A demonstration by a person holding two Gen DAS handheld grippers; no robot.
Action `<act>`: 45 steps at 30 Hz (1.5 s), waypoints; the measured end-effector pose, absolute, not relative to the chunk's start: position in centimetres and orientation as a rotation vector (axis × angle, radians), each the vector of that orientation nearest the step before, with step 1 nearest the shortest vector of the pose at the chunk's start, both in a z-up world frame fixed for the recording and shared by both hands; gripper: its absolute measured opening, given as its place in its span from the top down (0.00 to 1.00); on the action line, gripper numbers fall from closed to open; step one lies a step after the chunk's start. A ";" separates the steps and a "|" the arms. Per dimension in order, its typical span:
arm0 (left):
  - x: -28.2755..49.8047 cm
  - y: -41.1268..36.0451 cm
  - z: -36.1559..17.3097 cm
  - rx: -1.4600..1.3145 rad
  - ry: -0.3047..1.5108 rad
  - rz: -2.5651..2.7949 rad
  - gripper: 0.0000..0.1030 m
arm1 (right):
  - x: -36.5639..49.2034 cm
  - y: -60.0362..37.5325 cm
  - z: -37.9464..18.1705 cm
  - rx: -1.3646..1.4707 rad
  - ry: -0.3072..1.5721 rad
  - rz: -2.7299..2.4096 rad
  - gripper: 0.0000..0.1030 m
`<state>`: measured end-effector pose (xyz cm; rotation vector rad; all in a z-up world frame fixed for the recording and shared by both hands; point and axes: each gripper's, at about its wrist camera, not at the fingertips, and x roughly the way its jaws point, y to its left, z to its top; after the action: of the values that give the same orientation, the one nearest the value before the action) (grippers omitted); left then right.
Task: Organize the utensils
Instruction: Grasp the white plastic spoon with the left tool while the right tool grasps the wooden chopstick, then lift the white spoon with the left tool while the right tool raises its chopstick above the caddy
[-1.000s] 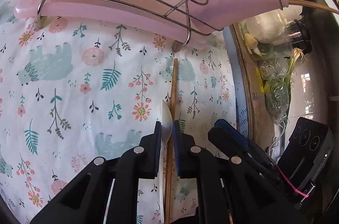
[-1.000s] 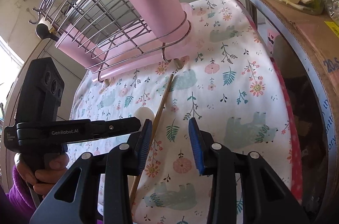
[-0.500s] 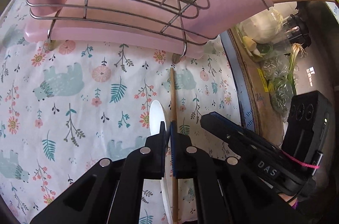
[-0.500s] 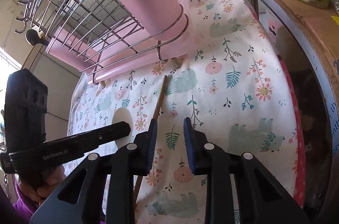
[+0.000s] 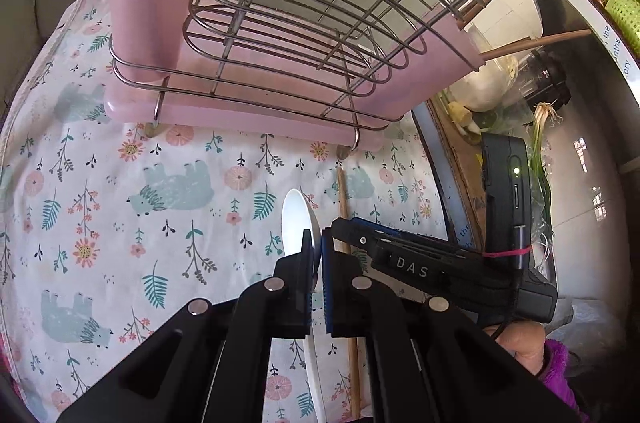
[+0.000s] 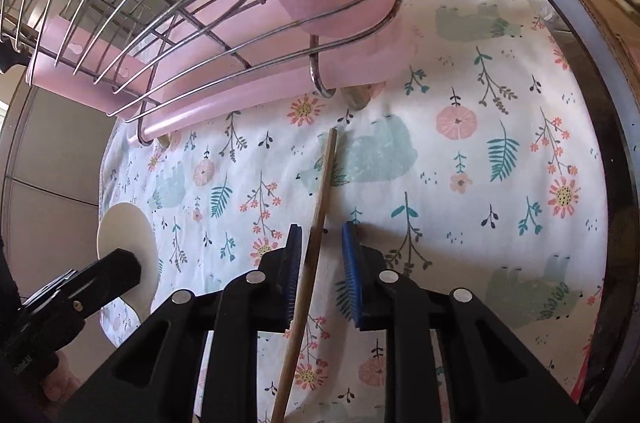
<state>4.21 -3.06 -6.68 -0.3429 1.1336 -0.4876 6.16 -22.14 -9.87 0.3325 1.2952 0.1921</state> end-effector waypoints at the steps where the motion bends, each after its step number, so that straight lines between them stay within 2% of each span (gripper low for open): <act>1: 4.2 -2.8 -6.6 -0.344 1.130 -0.484 0.97 | 6.1 -22.0 -9.9 0.316 1.294 0.180 0.84; 3: 4.3 -2.1 -6.4 -0.345 1.121 -0.474 0.97 | 6.1 -21.8 -9.9 0.306 1.284 0.167 0.90; 7: 4.0 -0.9 -5.8 -0.352 1.100 -0.456 0.97 | 5.8 -21.8 -9.9 0.339 1.259 0.175 0.93; 28: 1.1 4.2 0.1 -0.382 0.864 -0.365 0.97 | -0.9 -23.1 1.4 0.340 0.809 0.281 0.94; 45: -0.1 6.6 9.3 -0.386 0.500 -0.383 0.97 | -1.0 -25.5 11.2 0.359 0.440 0.313 0.94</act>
<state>-0.10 6.57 9.28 -0.3860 0.5000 -0.3825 -1.02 -25.54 11.23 0.3588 0.4404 0.3135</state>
